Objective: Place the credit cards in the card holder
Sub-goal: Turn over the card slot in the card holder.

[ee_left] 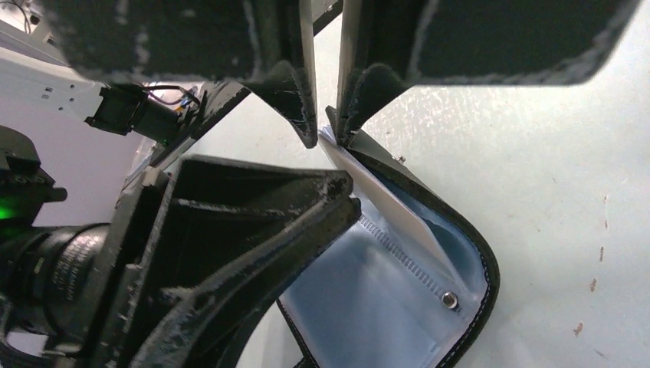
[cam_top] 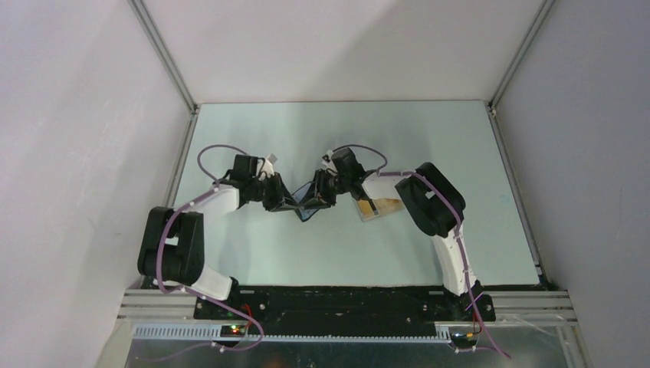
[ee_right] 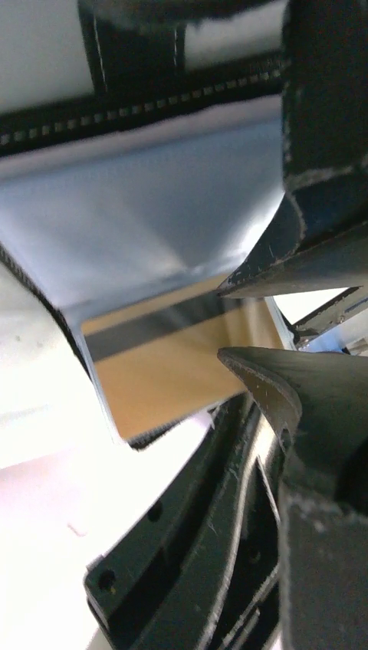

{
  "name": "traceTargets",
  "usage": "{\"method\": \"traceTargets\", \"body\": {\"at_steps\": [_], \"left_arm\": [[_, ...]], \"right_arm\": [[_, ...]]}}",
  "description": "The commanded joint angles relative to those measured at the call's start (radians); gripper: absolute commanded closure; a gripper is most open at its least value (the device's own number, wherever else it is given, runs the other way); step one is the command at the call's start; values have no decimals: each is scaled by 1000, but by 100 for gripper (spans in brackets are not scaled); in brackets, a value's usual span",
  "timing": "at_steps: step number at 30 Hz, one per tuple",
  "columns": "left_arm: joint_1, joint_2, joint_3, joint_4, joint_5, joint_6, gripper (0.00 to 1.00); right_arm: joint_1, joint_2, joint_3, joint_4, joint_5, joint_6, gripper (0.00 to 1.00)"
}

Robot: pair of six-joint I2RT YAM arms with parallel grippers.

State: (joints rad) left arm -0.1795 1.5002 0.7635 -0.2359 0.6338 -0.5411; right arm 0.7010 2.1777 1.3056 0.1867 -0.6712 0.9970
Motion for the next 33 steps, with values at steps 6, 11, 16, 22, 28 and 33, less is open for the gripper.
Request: {"method": "traceTargets", "body": {"at_steps": [6, 11, 16, 22, 28, 33], "left_arm": [[-8, 55, 68, -9, -39, 26, 82], [-9, 101, 86, -8, -54, 31, 81], [-8, 121, 98, -8, -60, 29, 80], [-8, 123, 114, -8, -56, 16, 75], [-8, 132, 121, -8, -43, 15, 73], [-8, 133, 115, -9, -41, 18, 72]], "right_arm": [[17, -122, 44, -135, 9, -132, 51], [4, -161, 45, -225, 31, -197, 44], [4, -197, 45, -293, 51, -294, 32], [13, -192, 58, -361, 87, -357, 31], [14, -153, 91, -361, 83, -352, 40], [22, -85, 207, -459, 112, -371, 43]]}}
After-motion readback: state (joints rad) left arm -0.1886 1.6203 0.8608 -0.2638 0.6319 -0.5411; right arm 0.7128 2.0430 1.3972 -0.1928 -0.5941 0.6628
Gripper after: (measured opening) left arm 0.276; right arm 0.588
